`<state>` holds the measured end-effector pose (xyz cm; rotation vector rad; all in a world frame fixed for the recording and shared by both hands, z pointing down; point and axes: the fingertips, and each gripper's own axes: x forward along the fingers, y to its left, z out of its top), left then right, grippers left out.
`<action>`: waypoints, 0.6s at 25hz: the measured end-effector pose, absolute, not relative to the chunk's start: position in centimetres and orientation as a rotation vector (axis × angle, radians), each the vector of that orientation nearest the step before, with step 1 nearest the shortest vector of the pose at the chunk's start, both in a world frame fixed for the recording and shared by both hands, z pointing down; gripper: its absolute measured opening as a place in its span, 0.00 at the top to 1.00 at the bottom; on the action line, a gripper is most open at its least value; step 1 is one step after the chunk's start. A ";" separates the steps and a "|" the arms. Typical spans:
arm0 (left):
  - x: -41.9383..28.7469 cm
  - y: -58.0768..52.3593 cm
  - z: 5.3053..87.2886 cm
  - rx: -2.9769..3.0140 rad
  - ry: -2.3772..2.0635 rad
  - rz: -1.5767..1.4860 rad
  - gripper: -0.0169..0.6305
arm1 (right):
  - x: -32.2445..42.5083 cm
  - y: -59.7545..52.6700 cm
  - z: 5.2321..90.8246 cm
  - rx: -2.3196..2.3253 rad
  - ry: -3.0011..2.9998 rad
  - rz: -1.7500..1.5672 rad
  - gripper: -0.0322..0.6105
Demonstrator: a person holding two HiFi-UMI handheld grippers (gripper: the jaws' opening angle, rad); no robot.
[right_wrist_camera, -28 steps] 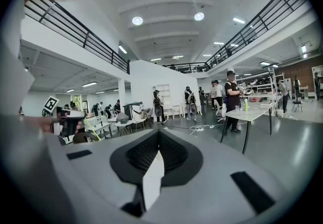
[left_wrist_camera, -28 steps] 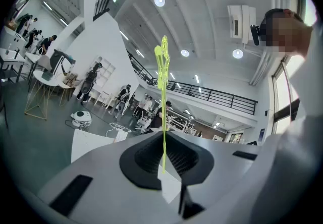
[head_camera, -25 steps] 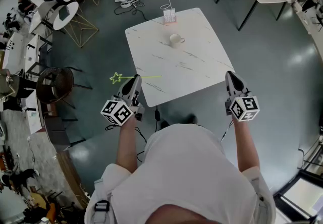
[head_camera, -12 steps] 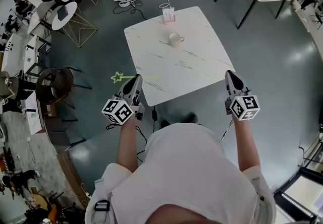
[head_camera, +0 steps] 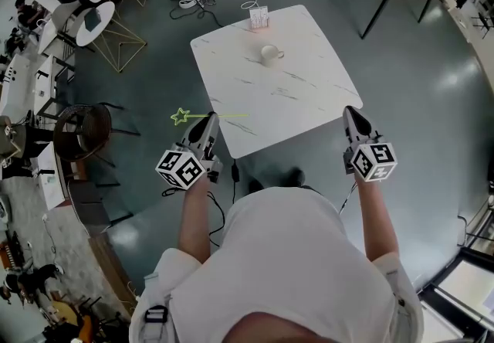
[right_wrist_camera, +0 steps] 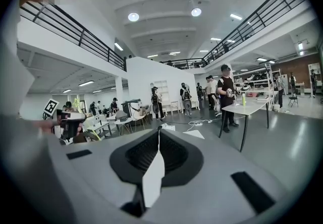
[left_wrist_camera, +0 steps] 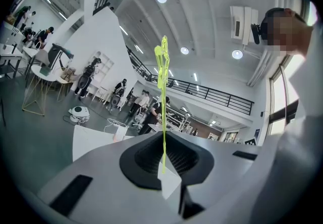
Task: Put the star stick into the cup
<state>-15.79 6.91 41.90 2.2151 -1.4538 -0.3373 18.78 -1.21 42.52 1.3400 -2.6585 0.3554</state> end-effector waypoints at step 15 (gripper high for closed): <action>-20.0 8.5 42.8 2.262 -1.355 -0.291 0.94 | 13.9 3.1 44.0 1.383 -2.601 0.392 0.91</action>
